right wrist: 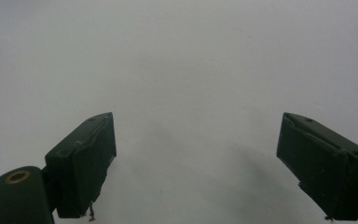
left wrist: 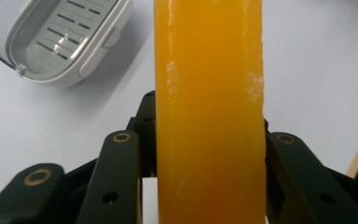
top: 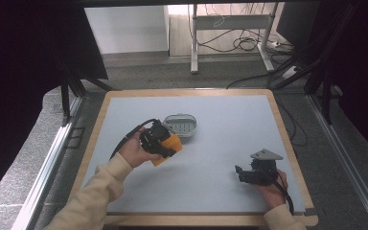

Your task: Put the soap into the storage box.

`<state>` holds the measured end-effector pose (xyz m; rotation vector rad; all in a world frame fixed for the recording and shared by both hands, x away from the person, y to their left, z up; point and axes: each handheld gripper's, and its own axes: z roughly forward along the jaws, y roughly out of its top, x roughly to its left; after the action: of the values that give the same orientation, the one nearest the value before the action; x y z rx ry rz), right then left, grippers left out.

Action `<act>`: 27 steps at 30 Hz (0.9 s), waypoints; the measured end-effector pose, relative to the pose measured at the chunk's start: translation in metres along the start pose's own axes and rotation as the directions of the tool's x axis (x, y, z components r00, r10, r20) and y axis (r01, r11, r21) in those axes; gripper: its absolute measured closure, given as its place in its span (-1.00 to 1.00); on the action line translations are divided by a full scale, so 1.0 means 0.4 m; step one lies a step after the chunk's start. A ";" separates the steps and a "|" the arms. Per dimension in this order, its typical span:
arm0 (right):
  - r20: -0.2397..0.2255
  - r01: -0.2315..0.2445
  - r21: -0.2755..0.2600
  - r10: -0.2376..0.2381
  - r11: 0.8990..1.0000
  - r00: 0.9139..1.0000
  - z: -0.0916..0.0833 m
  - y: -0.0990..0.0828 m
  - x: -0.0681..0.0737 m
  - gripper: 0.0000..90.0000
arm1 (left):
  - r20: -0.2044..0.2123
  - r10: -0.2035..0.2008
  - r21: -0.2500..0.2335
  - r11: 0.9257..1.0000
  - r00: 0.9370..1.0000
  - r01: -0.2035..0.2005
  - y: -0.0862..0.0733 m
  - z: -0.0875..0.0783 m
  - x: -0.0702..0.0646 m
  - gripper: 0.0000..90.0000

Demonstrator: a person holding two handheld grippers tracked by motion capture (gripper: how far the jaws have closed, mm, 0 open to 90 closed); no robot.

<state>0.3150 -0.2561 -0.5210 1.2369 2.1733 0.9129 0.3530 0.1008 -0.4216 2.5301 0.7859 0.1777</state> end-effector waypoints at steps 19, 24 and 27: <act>0.004 -0.005 0.005 0.005 1.000 1.000 0.002 -0.002 -0.002 -0.73 | 0.014 0.033 -0.016 0.999 0.999 -0.033 0.040 0.033 0.053 0.37; 0.005 -0.006 -0.006 0.006 1.000 1.000 -0.003 0.000 -0.004 -0.73 | 0.013 0.042 -0.018 0.999 0.999 -0.041 0.055 0.038 0.059 0.37; 0.007 -0.008 -0.012 0.008 1.000 1.000 -0.004 0.000 -0.004 -0.73 | 0.011 0.046 -0.021 0.999 0.999 -0.046 0.062 0.040 0.060 0.37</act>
<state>0.3145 -0.2579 -0.5199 1.2418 2.1566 0.9221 0.3893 0.0901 -0.4240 2.5289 0.7184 0.1857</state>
